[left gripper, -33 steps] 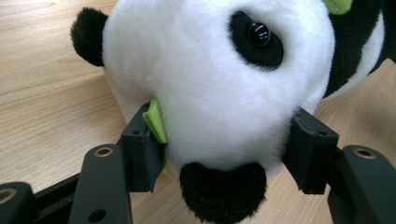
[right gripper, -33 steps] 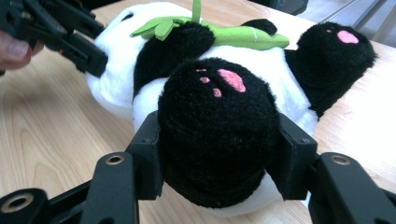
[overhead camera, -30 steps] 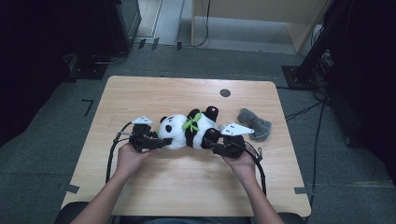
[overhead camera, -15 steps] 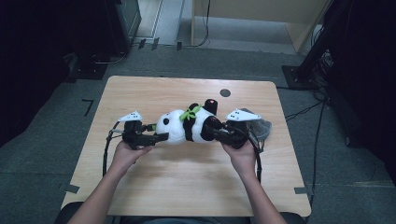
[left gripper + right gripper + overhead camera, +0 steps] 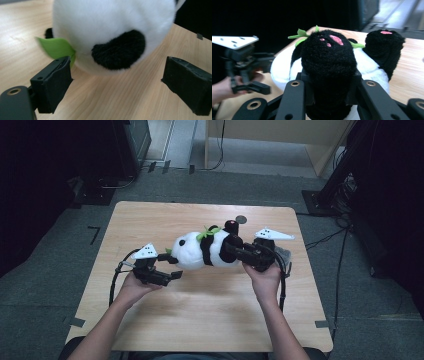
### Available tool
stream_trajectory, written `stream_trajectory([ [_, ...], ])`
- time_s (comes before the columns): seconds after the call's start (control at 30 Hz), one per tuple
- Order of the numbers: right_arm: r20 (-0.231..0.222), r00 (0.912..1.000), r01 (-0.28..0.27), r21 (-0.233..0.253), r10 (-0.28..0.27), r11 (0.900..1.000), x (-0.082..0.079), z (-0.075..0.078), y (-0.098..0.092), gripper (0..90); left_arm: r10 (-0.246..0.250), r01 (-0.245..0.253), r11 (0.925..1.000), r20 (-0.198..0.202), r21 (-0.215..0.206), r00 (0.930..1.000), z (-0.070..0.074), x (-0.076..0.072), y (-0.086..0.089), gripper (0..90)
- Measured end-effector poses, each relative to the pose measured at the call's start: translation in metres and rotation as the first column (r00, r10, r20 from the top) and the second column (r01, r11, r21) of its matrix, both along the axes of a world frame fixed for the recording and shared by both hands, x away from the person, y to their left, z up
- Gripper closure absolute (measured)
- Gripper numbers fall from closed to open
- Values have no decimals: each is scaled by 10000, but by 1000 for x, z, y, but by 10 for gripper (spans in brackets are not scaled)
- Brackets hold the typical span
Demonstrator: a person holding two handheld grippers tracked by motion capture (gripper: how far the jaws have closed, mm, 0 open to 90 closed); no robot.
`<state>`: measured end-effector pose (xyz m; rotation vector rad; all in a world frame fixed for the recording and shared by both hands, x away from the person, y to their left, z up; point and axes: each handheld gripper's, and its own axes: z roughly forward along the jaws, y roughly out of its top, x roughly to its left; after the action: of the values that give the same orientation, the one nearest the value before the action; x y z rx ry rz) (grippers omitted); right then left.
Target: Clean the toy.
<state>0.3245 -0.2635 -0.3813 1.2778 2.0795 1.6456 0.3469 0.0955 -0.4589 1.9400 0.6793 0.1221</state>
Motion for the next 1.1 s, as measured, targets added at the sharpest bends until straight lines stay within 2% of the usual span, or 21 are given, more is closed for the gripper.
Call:
stream_trajectory([
  [0.07,-26,9997,-243,162,244,9996,-1,1,3,693,331,-325,9993,313,-191,9990,1,0,-1,6],
  [0.13,-138,9987,-498,210,501,9985,-3,0,8,693,361,-340,9988,590,-348,9976,1,1,-1,0],
  [0.2,-267,9977,-616,324,624,9976,-4,-2,10,693,386,-364,9986,569,-388,9976,-1,2,-3,0],
  [0.3,-404,9963,-731,521,753,9960,-2,-5,9,696,335,-329,9994,470,-130,9983,-5,3,-8,0],
  [0.33,-455,9958,-765,520,789,9957,-2,-6,9,695,339,-344,9994,493,97,9982,-6,3,-11,0],
  [0.4,-520,9949,-844,430,865,9955,-1,-9,11,695,556,-591,9973,773,428,9955,-6,1,-13,121],
  [0.43,-512,9954,-799,221,809,9966,-1,-11,12,695,577,-606,9974,718,393,9957,-6,1,-12,187],
  [0.57,-563,9955,-753,119,759,9971,1,-14,10,686,673,-697,9969,625,368,9958,-3,2,-9,357],
  [0.67,-598,9955,-748,-223,734,9969,3,-18,9,668,768,-777,9960,222,441,9968,-1,3,-9,439],
  [0.7,-597,9957,-727,-345,706,9968,3,-19,9,661,708,-701,9971,-243,282,9972,-1,5,-7,444],
  [0.73,-596,9959,-704,-516,673,9962,4,-20,9,654,659,-648,9976,-483,254,9967,-1,6,-7,463],
  [0.87,-736,9951,-721,-949,653,9929,5,-24,10,638,457,-422,9979,-736,488,9962,-1,8,-7,532],
  [0.93,-799,9943,-775,-952,700,9924,5,-26,9,614,450,-418,9985,-958,353,9944,0,9,-5,543],
  [1.03,-602,9954,-797,-1017,739,9916,6,-26,8,549,414,-390,9990,-1236,221,9915,2,9,-3,541],
  [1.1,-102,9973,-740,-1080,733,9914,4,-25,9,485,412,-410,9992,-1436,42,9888,3,11,-1,545],
])
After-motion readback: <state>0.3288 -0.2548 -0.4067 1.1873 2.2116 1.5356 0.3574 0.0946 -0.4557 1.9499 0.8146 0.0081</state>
